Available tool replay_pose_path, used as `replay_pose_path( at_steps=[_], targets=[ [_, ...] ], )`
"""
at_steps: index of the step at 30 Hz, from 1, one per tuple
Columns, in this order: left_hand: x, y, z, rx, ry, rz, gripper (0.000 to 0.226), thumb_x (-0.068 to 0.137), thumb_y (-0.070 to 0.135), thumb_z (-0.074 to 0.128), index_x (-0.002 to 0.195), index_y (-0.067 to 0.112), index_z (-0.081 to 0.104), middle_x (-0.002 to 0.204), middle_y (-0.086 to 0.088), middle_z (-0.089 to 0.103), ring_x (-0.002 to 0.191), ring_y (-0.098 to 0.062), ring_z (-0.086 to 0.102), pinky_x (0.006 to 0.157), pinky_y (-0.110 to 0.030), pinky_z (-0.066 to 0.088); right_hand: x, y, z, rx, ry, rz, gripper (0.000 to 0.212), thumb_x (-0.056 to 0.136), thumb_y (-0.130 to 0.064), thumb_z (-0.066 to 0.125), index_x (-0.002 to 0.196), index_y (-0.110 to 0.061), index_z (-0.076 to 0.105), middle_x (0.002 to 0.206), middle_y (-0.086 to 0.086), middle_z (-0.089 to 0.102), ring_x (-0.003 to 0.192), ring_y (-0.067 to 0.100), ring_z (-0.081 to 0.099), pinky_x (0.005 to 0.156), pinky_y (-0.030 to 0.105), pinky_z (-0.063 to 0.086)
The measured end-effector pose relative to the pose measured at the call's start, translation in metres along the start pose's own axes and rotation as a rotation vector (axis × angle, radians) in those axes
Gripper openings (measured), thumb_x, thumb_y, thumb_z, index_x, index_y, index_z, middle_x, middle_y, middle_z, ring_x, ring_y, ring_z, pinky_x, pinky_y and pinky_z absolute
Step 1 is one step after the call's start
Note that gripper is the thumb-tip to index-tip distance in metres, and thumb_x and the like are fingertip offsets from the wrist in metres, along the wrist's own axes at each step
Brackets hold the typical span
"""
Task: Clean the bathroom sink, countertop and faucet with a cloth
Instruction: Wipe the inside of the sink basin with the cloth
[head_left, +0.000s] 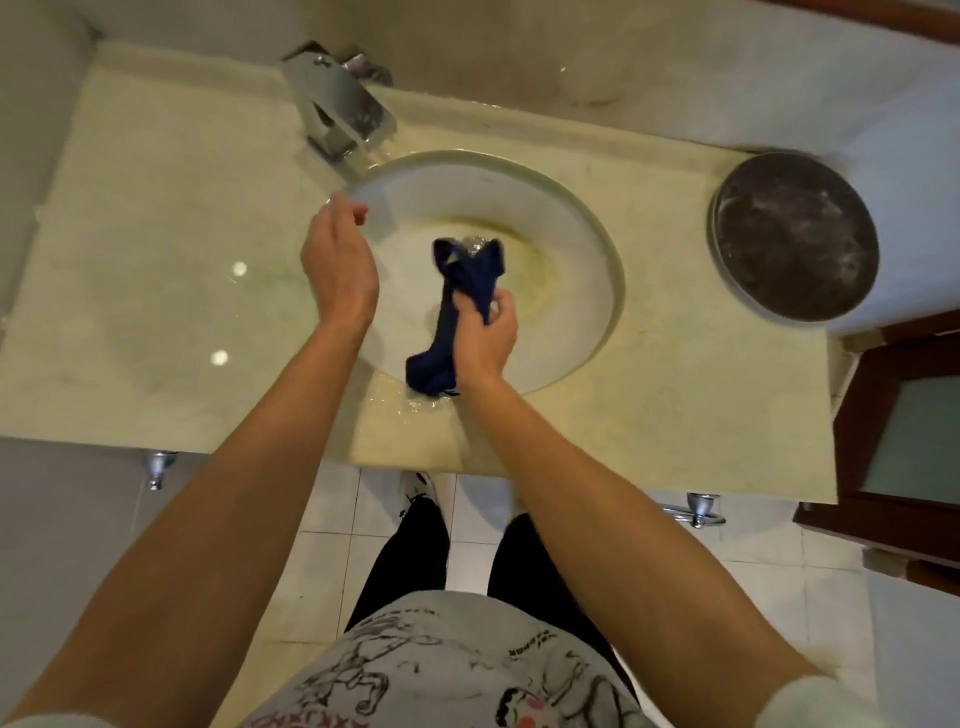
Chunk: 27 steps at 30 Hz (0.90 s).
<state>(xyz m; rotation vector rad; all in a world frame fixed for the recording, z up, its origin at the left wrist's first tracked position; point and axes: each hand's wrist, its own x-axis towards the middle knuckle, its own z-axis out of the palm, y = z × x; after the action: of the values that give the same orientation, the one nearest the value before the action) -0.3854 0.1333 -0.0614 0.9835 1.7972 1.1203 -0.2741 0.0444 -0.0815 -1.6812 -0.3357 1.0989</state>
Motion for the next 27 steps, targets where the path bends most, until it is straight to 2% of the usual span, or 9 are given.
replay_pose_path(
  at_steps=[2,4,9,12,14,18,22,24,27],
  targets=[
    [-0.004,-0.010,0.002,0.055,-0.037,0.059,0.033,0.096,0.039,0.042,0.091,0.023,0.070,0.097,0.004,0.071,0.097,-0.020,0.066,0.090,-0.035,0.049,0.016,-0.025,-0.034,0.081,0.032,-0.078,0.026,0.091,-0.008,0.071,0.115,-0.005,0.061,0.095,0.003,0.068,0.073,0.002,0.064,0.069,0.019,0.053],
    [-0.020,-0.026,0.014,0.143,-0.187,0.054,0.033,0.096,0.042,0.042,0.091,0.024,0.069,0.094,0.004,0.070,0.095,-0.026,0.067,0.091,-0.038,0.051,0.032,-0.048,-0.088,0.051,0.085,-0.201,0.026,0.090,-0.004,0.070,0.114,-0.002,0.061,0.097,0.004,0.067,0.074,-0.004,0.063,0.071,0.015,0.050],
    [-0.078,-0.080,0.037,0.481,-0.525,0.099,0.042,0.101,0.048,0.040,0.088,0.018,0.065,0.087,0.000,0.068,0.087,-0.027,0.064,0.078,-0.039,0.051,0.048,-0.068,-0.240,-0.428,0.264,-0.351,0.025,0.083,-0.015,0.070,0.104,-0.015,0.057,0.085,-0.007,0.061,0.072,0.002,0.058,0.074,0.032,0.050],
    [-0.096,-0.096,0.039,0.555,-0.512,0.089,0.041,0.102,0.044,0.038,0.080,0.017,0.059,0.077,0.000,0.064,0.077,-0.026,0.063,0.068,-0.037,0.047,0.045,-0.047,-0.299,-0.707,0.321,-0.302,0.021,0.084,-0.016,0.072,0.101,-0.017,0.059,0.083,0.001,0.062,0.076,0.019,0.058,0.076,0.047,0.051],
    [-0.098,-0.098,0.042,0.560,-0.460,0.048,0.042,0.100,0.045,0.037,0.075,0.017,0.055,0.070,-0.001,0.061,0.070,-0.026,0.063,0.065,-0.037,0.048,0.035,-0.021,-0.311,-0.798,0.322,-0.251,0.022,0.084,-0.017,0.072,0.100,-0.018,0.057,0.085,0.009,0.066,0.080,0.031,0.063,0.074,0.048,0.051],
    [-0.093,-0.097,0.047,0.442,-0.384,-0.111,0.049,0.094,0.055,0.033,0.075,0.015,0.055,0.068,-0.006,0.063,0.063,-0.030,0.068,0.066,-0.047,0.059,0.006,0.031,-0.266,-0.836,0.330,-0.250,0.027,0.083,-0.020,0.068,0.105,-0.020,0.054,0.083,0.000,0.066,0.072,0.026,0.062,0.070,0.040,0.052],
    [-0.087,-0.101,0.051,0.358,-0.354,-0.195,0.051,0.090,0.058,0.033,0.080,0.017,0.061,0.076,-0.004,0.067,0.073,-0.032,0.068,0.070,-0.050,0.061,-0.019,0.049,-0.176,-0.701,0.380,-0.289,0.021,0.084,-0.019,0.065,0.103,-0.020,0.054,0.072,-0.006,0.062,0.065,0.021,0.058,0.064,0.037,0.045],
    [-0.089,-0.099,0.050,0.299,-0.340,-0.212,0.047,0.093,0.054,0.033,0.082,0.020,0.063,0.080,-0.001,0.069,0.073,-0.028,0.068,0.073,-0.048,0.061,-0.026,0.048,-0.131,-0.613,0.304,-0.285,0.021,0.083,-0.023,0.061,0.103,-0.020,0.057,0.072,-0.008,0.062,0.065,0.018,0.058,0.063,0.031,0.040],
    [-0.088,-0.098,0.048,0.273,-0.293,-0.174,0.041,0.101,0.041,0.033,0.083,0.020,0.063,0.084,0.001,0.069,0.074,-0.022,0.069,0.077,-0.045,0.059,-0.017,0.029,-0.071,-0.442,0.055,-0.178,0.014,0.088,-0.018,0.066,0.100,-0.016,0.060,0.072,-0.007,0.064,0.064,0.011,0.058,0.061,0.025,0.044]
  ],
)
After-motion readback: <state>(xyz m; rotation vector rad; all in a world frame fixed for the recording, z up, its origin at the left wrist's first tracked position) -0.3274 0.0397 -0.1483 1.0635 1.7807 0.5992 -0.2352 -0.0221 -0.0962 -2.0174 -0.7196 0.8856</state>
